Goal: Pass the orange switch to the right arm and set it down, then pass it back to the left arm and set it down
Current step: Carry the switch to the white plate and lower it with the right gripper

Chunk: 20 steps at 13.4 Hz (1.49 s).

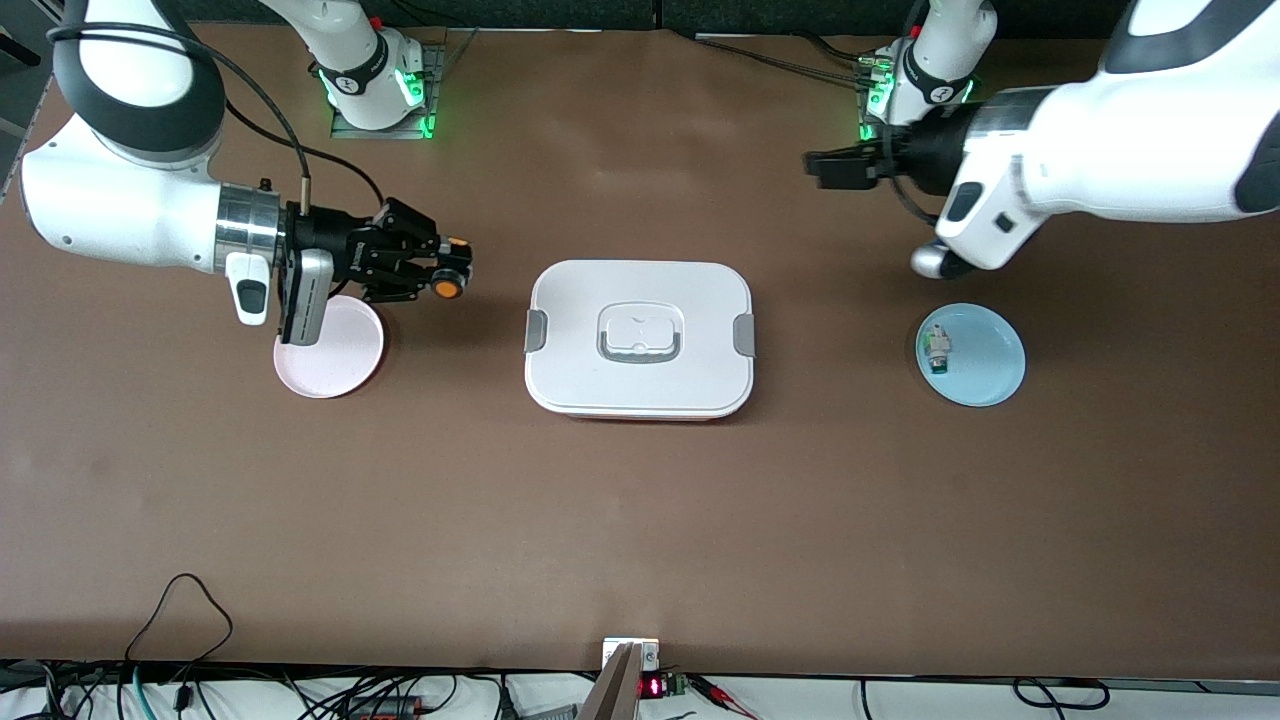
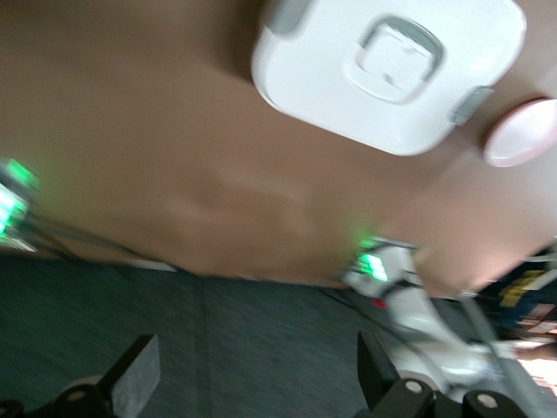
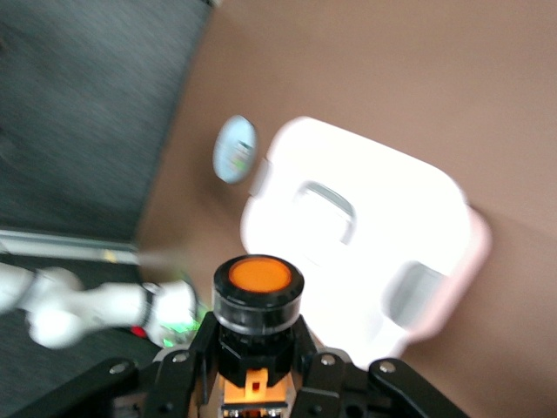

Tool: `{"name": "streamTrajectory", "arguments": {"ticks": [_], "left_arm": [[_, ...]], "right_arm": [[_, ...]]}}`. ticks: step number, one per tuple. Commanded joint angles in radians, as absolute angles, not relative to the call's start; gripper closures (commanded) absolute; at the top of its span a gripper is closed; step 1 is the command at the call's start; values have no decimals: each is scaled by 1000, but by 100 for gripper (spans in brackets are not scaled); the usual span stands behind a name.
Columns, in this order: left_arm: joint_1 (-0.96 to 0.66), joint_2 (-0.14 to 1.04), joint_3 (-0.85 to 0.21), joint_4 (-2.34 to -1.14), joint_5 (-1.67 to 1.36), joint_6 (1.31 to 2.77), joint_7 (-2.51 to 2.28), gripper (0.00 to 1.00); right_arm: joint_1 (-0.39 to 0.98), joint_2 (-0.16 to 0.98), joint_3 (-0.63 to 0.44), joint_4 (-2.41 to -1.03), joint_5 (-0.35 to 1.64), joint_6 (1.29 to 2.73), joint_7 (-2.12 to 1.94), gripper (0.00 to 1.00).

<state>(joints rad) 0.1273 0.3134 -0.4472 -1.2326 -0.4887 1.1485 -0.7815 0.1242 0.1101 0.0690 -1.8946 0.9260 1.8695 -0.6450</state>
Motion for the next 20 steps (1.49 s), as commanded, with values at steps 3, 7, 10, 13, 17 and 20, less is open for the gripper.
{"name": "streamTrajectory", "arguments": {"ticks": [3,7,10,13,17,20], "left_arm": [[198,258,-448,-1250,-235,1083,-364,0],[204,258,-450,-1247,-22,1092,-83,0],[206,259,-451,-1246,122,1100,-100,0],[218,258,-452,-1249,158,1192,-66,0],[270,242,-456,-1281,143,1183,-3,0],[324,169,-460,-1420,117,1377,-8,0]], "right_arm": [[106,130,78,-1879,588,1864,-693,81],[104,155,78,-1879,219,1876,-854,81],[65,183,80,-1893,-12,1974,-1073,81],[12,212,80,-1914,-34,1997,-1176,80],[-34,264,84,-1965,-93,2083,-1258,77],[-48,287,87,-2031,-193,2192,-1270,77]]}}
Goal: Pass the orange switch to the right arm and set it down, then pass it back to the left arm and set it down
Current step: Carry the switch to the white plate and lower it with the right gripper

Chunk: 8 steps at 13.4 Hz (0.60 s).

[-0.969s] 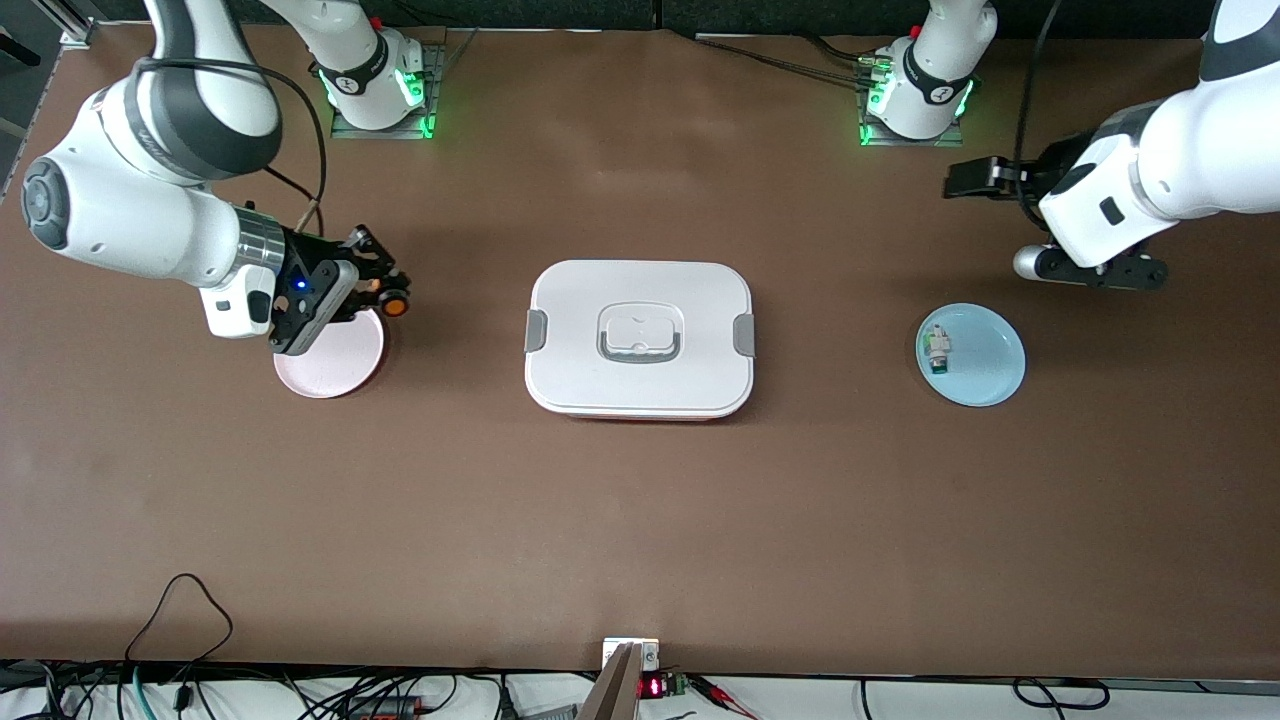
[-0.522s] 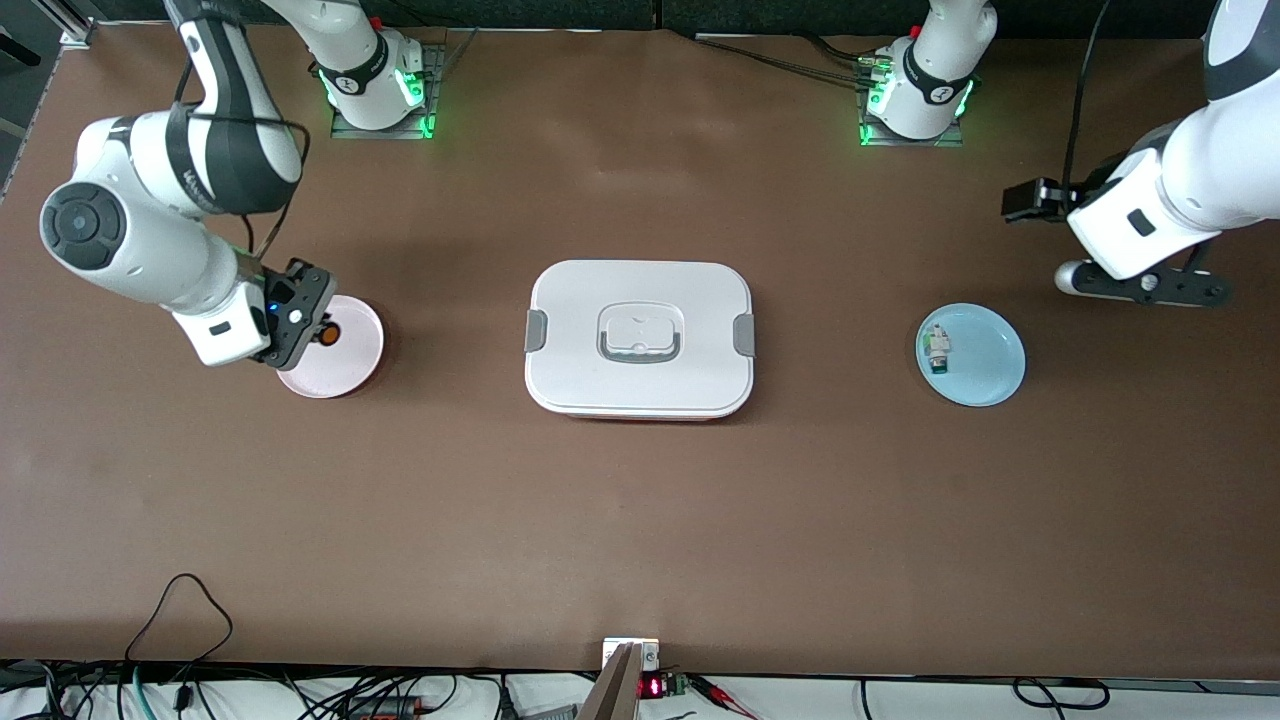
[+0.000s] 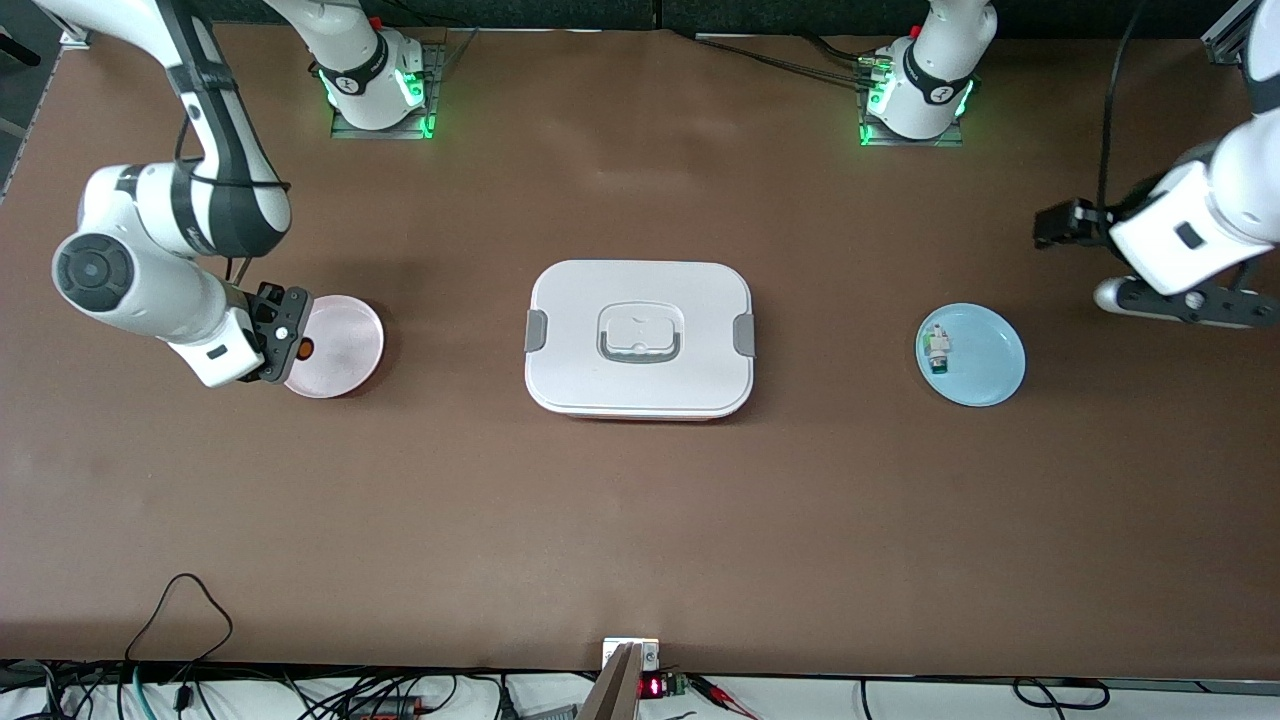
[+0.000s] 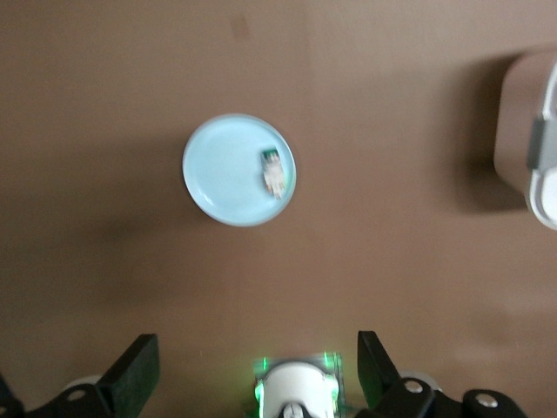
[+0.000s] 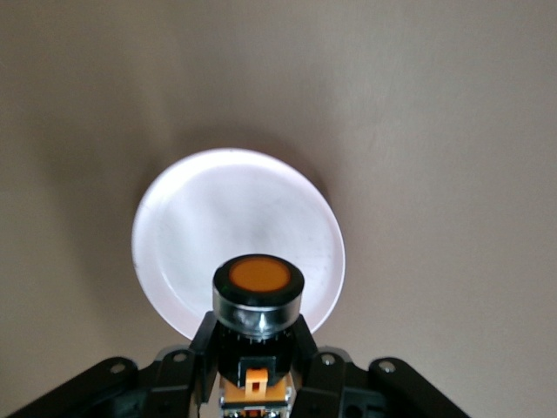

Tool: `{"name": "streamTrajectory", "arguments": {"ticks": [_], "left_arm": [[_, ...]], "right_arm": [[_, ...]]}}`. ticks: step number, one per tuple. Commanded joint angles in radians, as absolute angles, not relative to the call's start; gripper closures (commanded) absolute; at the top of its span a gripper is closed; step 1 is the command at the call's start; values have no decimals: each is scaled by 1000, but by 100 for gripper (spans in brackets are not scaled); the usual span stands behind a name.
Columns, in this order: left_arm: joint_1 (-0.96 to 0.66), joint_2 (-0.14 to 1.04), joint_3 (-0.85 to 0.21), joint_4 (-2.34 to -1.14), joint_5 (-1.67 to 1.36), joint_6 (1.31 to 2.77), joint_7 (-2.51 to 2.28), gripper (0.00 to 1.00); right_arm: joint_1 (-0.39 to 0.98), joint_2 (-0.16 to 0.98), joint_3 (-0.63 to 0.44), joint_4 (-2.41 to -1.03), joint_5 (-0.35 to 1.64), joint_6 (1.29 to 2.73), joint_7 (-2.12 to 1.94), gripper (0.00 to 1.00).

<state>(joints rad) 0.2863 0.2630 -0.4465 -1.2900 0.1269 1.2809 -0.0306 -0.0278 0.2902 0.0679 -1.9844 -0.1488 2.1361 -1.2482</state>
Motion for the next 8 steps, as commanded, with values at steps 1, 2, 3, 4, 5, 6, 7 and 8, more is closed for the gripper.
{"name": "streamTrajectory", "arguments": {"ticks": [1,2,3,4,5,6,7,8], "left_arm": [[325,122,-459,-1487,101,1411,-20,0],[337,70,-459,-1556,80,1460,-35,0],[351,36,-459,-1604,68,1491,-37,0],[354,28,-459,-1615,66,1493,-37,0],[359,29,-457,-1614,66,1491,-37,0],[365,31,-457,-1614,66,1491,-35,0],[364,34,-457,-1609,66,1491,-29,0],[365,35,-457,-1608,66,1491,-25,0]], "right_arm": [[-48,294,87,-2049,-215,2225,-1270,77],[-48,304,87,-2068,-219,2261,-1270,77],[-46,313,87,-2088,-221,2293,-1270,77],[-48,314,87,-2111,-222,2321,-1270,77],[-48,316,87,-2134,-222,2345,-1272,76],[-48,319,87,-2155,-224,2373,-1279,76],[-48,321,87,-2175,-224,2402,-1282,76],[-48,321,86,-2193,-239,2431,-1287,76]]}}
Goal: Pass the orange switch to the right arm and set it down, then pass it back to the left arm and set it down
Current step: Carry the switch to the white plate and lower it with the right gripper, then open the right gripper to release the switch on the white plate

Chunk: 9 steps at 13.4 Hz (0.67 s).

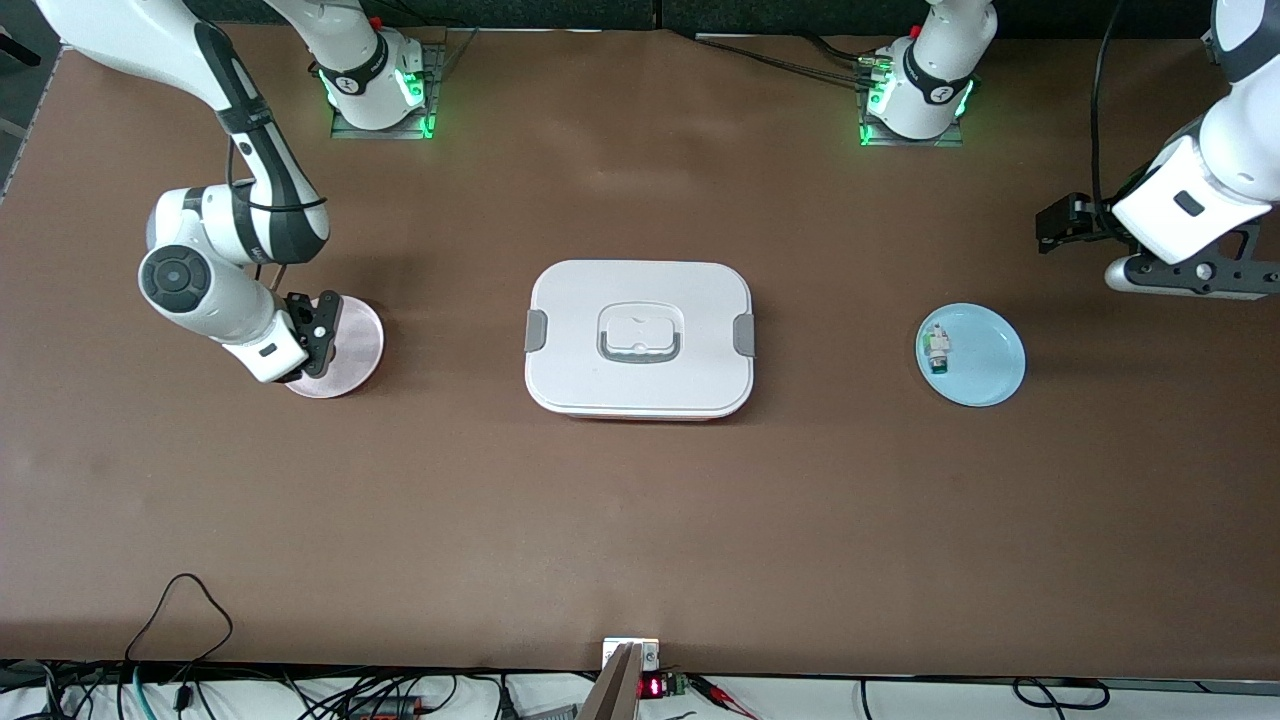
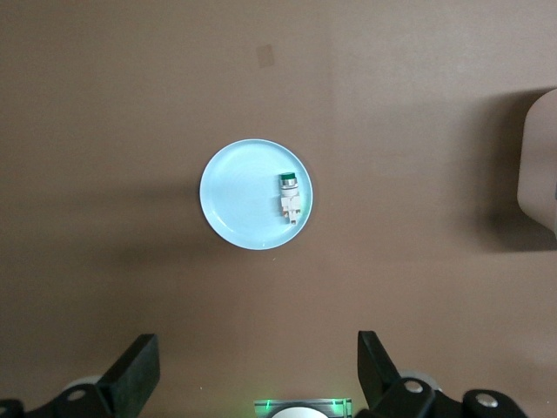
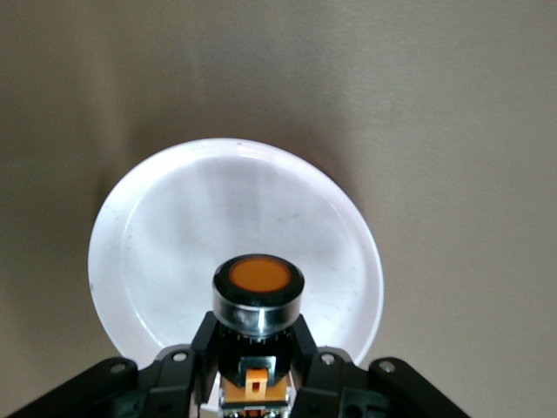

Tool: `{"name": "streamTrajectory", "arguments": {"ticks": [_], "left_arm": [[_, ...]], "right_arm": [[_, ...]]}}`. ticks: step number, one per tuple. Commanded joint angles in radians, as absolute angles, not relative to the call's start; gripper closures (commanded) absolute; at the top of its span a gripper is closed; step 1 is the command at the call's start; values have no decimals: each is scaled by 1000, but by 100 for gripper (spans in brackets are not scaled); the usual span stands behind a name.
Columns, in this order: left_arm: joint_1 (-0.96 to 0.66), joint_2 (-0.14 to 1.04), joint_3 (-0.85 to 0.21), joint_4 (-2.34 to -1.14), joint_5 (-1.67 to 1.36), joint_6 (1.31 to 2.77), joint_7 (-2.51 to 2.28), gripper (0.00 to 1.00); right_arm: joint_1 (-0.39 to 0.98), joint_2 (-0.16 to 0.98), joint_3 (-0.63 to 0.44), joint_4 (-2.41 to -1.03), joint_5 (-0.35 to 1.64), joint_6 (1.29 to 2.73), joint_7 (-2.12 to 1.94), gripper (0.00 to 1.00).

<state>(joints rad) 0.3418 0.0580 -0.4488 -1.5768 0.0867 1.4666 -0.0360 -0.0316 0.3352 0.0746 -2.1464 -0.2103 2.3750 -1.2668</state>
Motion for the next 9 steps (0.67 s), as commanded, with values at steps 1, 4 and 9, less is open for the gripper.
{"name": "streamTrajectory", "arguments": {"ticks": [1,4,9], "left_arm": [[365,35,-456,-1608,66,1490,-22,0],[365,37,-451,-1606,66,1489,-20,0],[365,37,-451,-1605,66,1488,-18,0]], "right_arm": [[-48,319,86,-2206,-270,2453,-1289,76],[-51,319,86,-2224,-317,2476,-1290,76],[-66,324,84,-2290,-367,2582,-1290,76]]}}
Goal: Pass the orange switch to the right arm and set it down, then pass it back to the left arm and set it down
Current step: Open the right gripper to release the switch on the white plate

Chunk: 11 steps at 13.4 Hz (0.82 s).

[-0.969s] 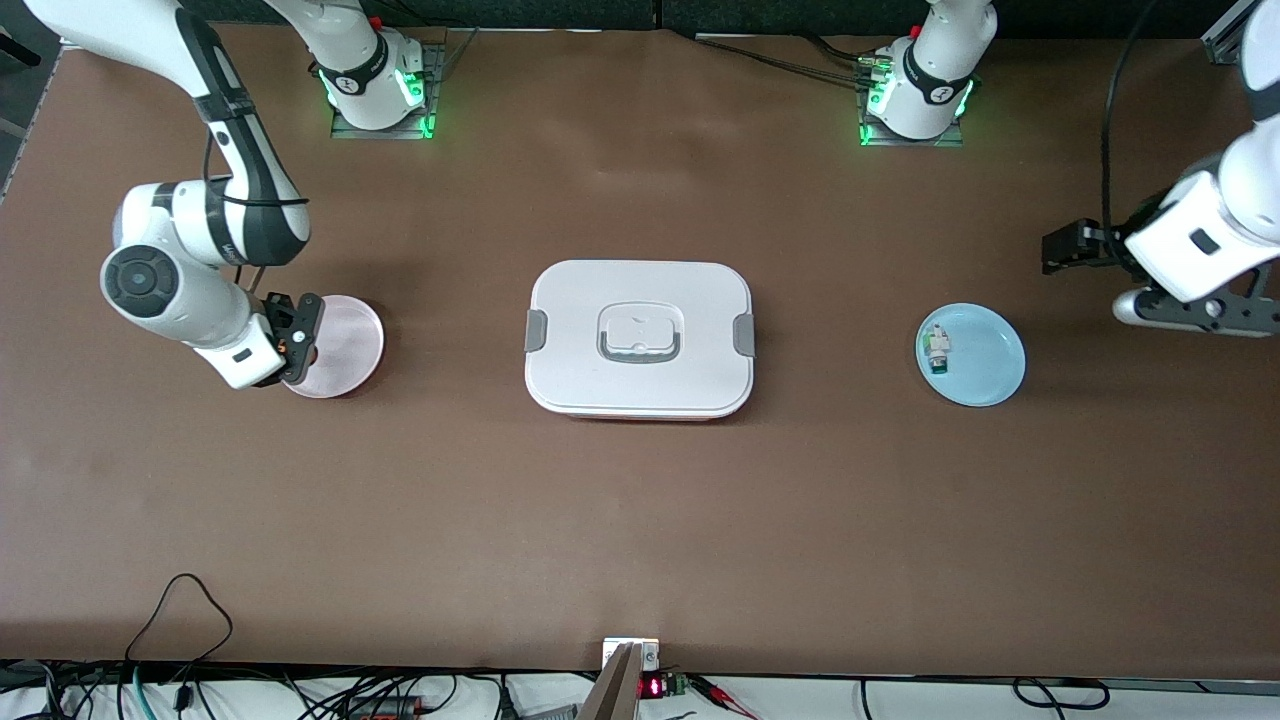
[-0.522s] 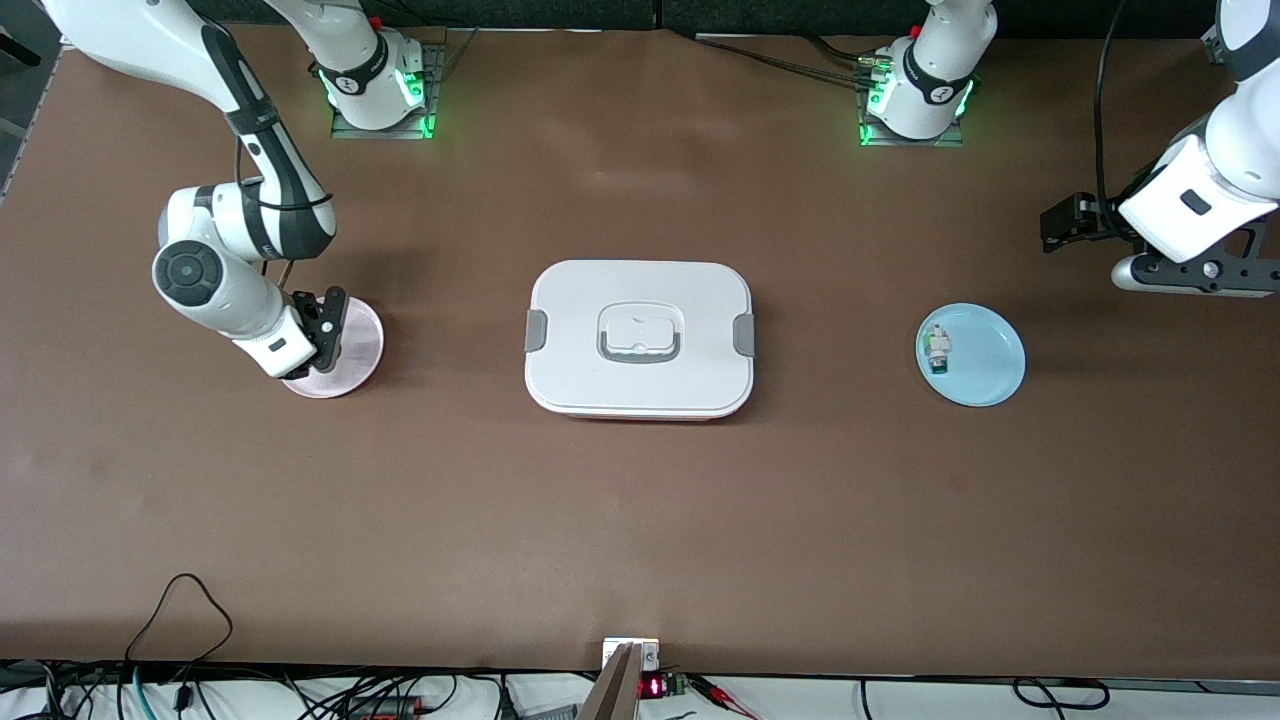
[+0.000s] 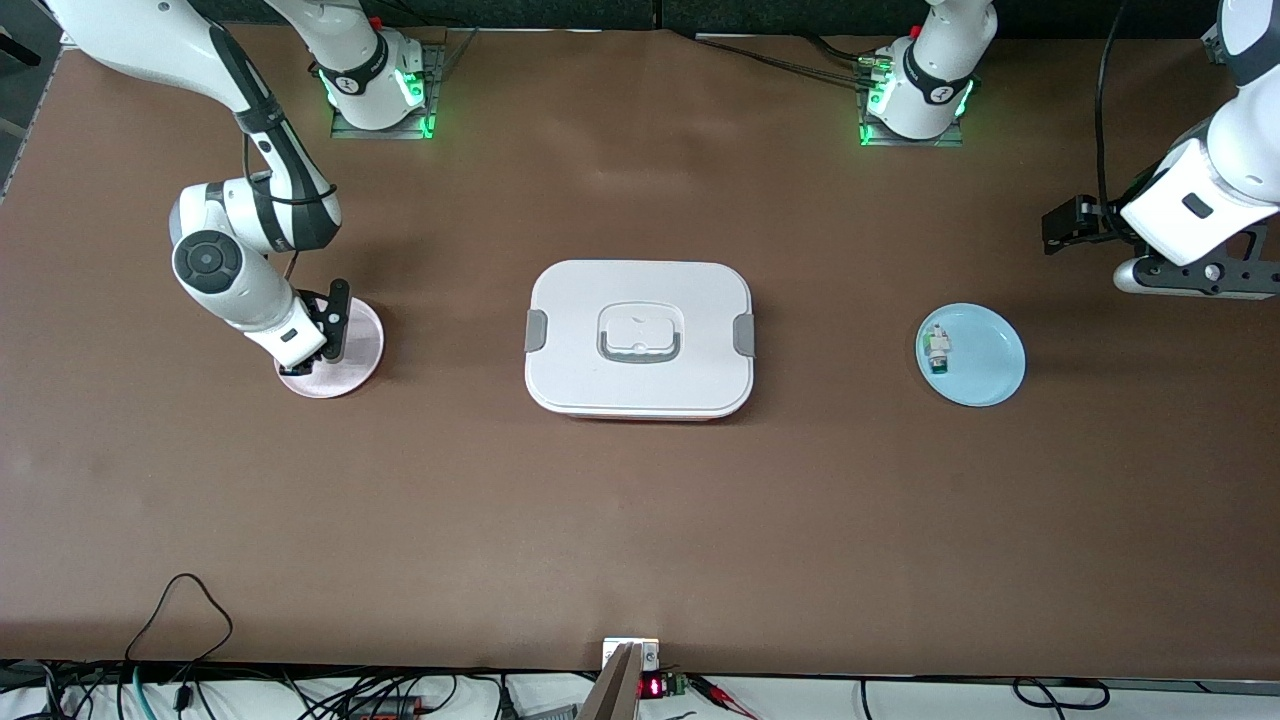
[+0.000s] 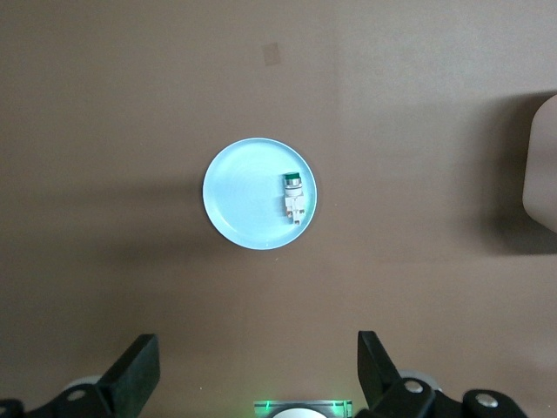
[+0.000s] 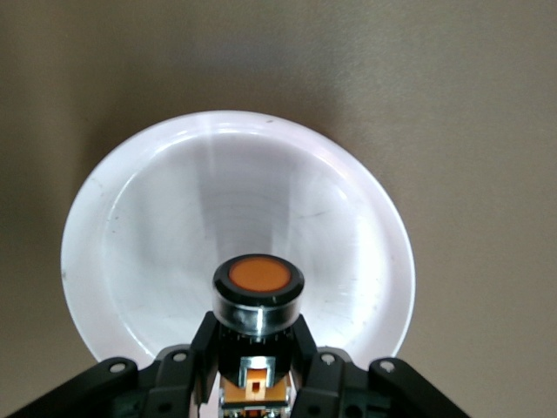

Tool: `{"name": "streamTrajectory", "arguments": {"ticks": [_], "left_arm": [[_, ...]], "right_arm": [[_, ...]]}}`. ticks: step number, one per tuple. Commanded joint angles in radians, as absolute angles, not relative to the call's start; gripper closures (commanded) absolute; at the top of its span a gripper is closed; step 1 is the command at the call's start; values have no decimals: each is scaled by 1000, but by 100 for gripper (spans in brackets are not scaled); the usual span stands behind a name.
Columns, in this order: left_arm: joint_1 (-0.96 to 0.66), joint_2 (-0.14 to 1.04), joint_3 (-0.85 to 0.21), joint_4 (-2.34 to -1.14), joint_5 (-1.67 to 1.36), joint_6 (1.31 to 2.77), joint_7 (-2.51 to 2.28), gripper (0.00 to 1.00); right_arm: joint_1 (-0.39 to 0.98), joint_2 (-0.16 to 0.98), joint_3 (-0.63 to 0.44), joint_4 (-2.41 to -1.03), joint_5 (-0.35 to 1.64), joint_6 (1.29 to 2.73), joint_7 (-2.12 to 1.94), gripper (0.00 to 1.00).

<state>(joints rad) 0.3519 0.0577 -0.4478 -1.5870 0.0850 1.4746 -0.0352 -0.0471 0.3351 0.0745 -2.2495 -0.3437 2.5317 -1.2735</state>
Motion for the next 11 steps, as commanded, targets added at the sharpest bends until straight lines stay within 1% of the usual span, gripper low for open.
{"name": "streamTrajectory", "arguments": {"ticks": [1,2,7,8,9,10,11], "left_arm": [[353,35,-440,-1603,66,1488,-18,0],[318,34,-404,-1603,66,1486,-17,0],[80,34,-152,-1605,64,1488,-3,0],[51,34,-120,-1605,63,1486,-3,0],[29,34,-103,-1605,64,1486,-3,0],[15,32,-91,-1605,63,1486,-5,0],[14,32,-91,-1603,63,1485,-6,0]], "right_arm": [[-67,330,84,-2292,-367,2582,-1290,76],[-67,331,84,-2292,-367,2582,-1290,76],[-69,345,84,-2298,-367,2589,-1290,75],[-68,345,84,-2298,-367,2589,-1290,72],[-67,345,84,-2296,-367,2589,-1290,49],[-69,341,84,-2296,-367,2589,-1290,0],[-69,336,84,-2295,-367,2586,-1287,0]]}}
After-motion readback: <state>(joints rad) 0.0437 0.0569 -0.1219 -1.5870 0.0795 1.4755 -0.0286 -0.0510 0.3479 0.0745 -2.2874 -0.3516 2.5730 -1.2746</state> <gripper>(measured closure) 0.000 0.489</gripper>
